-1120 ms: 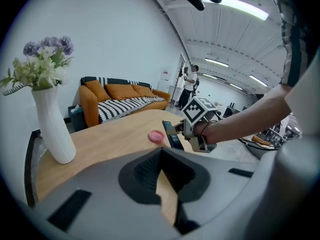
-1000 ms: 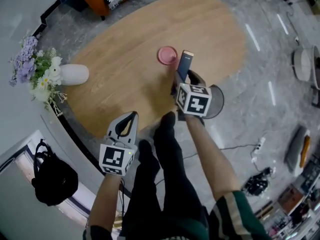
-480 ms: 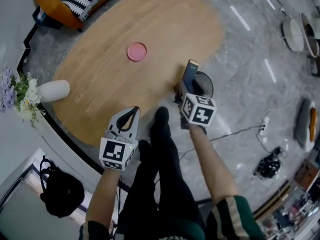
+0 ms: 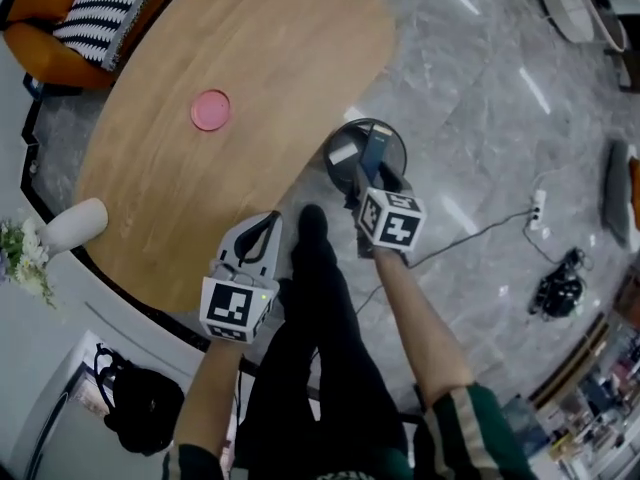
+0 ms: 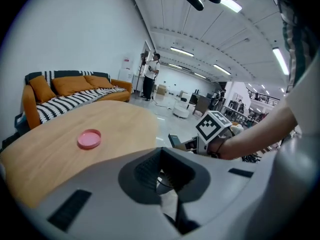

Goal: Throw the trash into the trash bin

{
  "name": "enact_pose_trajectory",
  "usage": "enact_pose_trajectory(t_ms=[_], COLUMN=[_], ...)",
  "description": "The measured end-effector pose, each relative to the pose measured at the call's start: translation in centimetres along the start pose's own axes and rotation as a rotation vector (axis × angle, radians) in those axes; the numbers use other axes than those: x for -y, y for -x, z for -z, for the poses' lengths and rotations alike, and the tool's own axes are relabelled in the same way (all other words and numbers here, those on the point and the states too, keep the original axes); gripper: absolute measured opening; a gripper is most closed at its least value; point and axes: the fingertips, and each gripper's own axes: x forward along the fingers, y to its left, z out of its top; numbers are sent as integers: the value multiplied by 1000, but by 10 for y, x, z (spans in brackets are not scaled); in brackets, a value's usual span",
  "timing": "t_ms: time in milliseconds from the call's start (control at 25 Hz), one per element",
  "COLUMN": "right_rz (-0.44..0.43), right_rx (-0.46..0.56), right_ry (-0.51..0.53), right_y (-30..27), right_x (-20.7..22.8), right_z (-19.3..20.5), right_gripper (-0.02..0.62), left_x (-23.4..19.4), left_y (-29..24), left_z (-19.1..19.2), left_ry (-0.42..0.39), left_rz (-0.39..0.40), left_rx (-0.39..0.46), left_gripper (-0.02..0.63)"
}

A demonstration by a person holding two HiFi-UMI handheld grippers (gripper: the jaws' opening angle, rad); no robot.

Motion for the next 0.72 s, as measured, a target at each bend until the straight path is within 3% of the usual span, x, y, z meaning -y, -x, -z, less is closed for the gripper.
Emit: enact_pose_trajectory(t_ms=[360,720], right_rz=[26,50], right_rx=[-36,-139], right_ry=[-62,-43], right_y=[-63,-141], right_x=[52,86], right_z=[39,76], right_gripper=[192,192], left_x=[0,-23], left_y=[-48,-75], left_z=[7,22], left_ry=[-32,-54], left_rz=[35,34], left_rx=[-11,-7], left_gripper=[0,0])
